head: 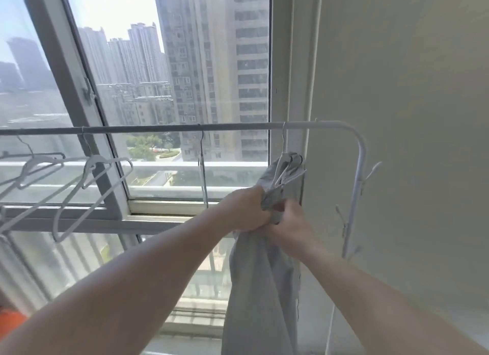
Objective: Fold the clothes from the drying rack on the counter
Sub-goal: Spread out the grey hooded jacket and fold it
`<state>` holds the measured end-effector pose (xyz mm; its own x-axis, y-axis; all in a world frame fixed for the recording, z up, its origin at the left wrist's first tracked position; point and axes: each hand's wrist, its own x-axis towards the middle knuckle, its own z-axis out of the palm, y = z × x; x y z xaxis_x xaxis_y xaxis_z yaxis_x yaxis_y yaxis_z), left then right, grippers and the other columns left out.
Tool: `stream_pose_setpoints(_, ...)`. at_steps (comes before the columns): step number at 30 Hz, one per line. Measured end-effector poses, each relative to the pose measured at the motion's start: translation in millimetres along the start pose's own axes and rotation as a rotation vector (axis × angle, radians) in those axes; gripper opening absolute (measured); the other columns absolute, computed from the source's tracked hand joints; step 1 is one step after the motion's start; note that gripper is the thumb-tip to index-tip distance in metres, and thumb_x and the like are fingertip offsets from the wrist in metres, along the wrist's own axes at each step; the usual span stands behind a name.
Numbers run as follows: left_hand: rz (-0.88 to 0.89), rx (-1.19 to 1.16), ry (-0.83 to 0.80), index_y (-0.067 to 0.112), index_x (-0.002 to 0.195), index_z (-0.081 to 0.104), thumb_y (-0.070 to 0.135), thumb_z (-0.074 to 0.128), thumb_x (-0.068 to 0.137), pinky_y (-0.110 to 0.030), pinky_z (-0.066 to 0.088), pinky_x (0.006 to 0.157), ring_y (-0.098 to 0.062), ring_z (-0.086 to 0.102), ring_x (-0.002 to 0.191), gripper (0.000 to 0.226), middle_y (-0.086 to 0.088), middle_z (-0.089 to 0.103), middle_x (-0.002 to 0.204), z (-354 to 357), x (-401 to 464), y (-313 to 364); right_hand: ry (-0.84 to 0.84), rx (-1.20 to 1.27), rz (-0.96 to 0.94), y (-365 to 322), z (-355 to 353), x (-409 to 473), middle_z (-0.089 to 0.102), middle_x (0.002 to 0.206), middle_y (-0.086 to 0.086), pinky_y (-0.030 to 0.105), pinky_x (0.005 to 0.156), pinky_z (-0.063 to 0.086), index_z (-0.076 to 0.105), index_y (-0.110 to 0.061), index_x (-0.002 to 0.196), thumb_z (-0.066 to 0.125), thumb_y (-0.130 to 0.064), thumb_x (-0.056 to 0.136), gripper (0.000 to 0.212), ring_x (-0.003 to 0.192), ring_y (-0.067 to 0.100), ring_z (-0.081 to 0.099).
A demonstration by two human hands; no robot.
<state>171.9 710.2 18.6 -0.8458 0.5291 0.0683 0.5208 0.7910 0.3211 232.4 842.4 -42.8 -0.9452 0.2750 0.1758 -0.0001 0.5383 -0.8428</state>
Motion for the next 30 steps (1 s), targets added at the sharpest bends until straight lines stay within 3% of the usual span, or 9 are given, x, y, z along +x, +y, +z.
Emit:
stream_pose_setpoints(8, 0.120, 0.045, -0.027, 0.023, 0.118, 0.053, 0.034, 0.056, 0.089, -0.039, 0.051, 0.083, -0.029, 0.060, 0.097, 0.031, -0.005, 0.065, 0.109, -5.3, -14.0, -37.9, -0.099, -0.002, -0.040, -24.2, 12.6, -4.1, 0.047, 0.099, -0.033, -0.001, 0.062, 0.039, 0.030, -0.044, 0.118, 0.088, -0.036, 0.074, 0.073, 0.080, -0.028, 0.051)
stream_pose_setpoints(11, 0.159, 0.065, -0.026, 0.027, 0.115, 0.056, 0.041, 0.051, 0.088, -0.042, 0.053, 0.086, -0.028, 0.061, 0.094, 0.032, -0.002, 0.067, 0.108, -5.8, -17.2, -46.8, -0.091, 0.000, -0.033, -21.6, 22.1, 1.0, 0.057, 0.126, -0.023, 0.022, 0.091, 0.053, 0.015, -0.046, 0.148, 0.091, -0.056, 0.057, 0.120, 0.114, -0.003, 0.060)
stream_pose_setpoints(14, 0.179, 0.082, -0.067, 0.028, 0.115, 0.056, 0.034, 0.052, 0.082, -0.044, 0.055, 0.080, -0.026, 0.063, 0.089, 0.033, 0.002, 0.066, 0.100, -9.9, -23.3, -53.6, -0.129, -0.027, -0.018, -23.6, 26.1, 2.6, 0.053, 0.136, -0.024, 0.039, 0.095, 0.056, -0.024, -0.052, 0.150, 0.088, -0.061, 0.057, 0.146, 0.116, 0.009, 0.062)
stream_pose_setpoints(16, 0.232, 0.131, -0.099, 0.032, 0.124, 0.053, 0.024, 0.056, 0.081, -0.042, 0.055, 0.080, -0.023, 0.063, 0.092, 0.044, 0.003, 0.067, 0.104, -13.5, -27.3, -58.6, -0.147, -0.070, -0.051, -27.3, 22.9, 6.0, 0.052, 0.128, -0.028, 0.027, 0.087, 0.052, -0.019, -0.044, 0.156, 0.088, -0.059, 0.062, 0.143, 0.111, 0.005, 0.057)
stream_pose_setpoints(19, 0.306, 0.334, -0.098, 0.035, 0.136, 0.051, 0.021, 0.056, 0.087, -0.042, 0.052, 0.087, -0.024, 0.062, 0.104, 0.051, 0.001, 0.064, 0.119, -16.2, -35.3, -62.4, -0.187, -0.142, -0.062, -32.2, 18.3, 13.4, 0.051, 0.104, -0.031, 0.024, 0.082, 0.047, 0.021, -0.028, 0.158, 0.088, -0.062, 0.062, 0.121, 0.101, 0.004, 0.054)
stream_pose_setpoints(21, 0.332, 0.480, -0.022, 0.031, 0.128, 0.057, 0.023, 0.055, 0.091, -0.044, 0.054, 0.085, -0.027, 0.063, 0.101, 0.037, 0.001, 0.064, 0.114, -10.7, -37.1, -64.0, -0.204, -0.216, -0.086, -33.8, 19.2, 16.2, 0.055, 0.110, -0.022, 0.033, 0.090, 0.051, 0.045, -0.029, 0.141, 0.083, -0.070, 0.059, 0.099, 0.102, 0.007, 0.054)
stream_pose_setpoints(25, 0.294, 0.714, 0.159, 0.029, 0.123, 0.057, 0.024, 0.053, 0.100, -0.038, 0.050, 0.070, -0.030, 0.066, 0.093, 0.024, -0.001, 0.065, 0.106, -0.7, -48.5, -59.6, -0.213, -0.357, -0.135, -34.8, 23.9, 19.1, 0.055, 0.102, -0.019, 0.037, 0.081, 0.055, 0.053, -0.036, 0.107, 0.068, -0.076, 0.060, 0.063, 0.096, 0.010, 0.061)
stream_pose_setpoints(27, 0.222, 0.809, 0.189, 0.029, 0.116, 0.061, 0.020, 0.059, 0.094, -0.034, 0.040, 0.058, -0.031, 0.069, 0.082, 0.024, 0.000, 0.069, 0.092, 9.1, -61.4, -57.2, -0.216, -0.444, -0.187, -27.8, 30.8, 24.2, 0.057, 0.110, -0.010, 0.039, 0.083, 0.056, 0.057, -0.036, 0.105, 0.058, -0.072, 0.068, 0.052, 0.098, 0.015, 0.062)
stream_pose_setpoints(30, 0.138, 0.901, 0.223, 0.026, 0.079, 0.068, 0.018, 0.068, 0.073, -0.023, 0.039, 0.046, -0.024, 0.063, 0.046, 0.010, 0.002, 0.062, 0.054, 33.0, -75.2, -61.4, -0.283, -0.506, -0.219, -14.6, 40.3, 32.3, 0.056, 0.111, -0.005, 0.039, 0.087, 0.054, 0.062, -0.035, 0.103, 0.056, -0.066, 0.076, 0.042, 0.101, 0.019, 0.062)
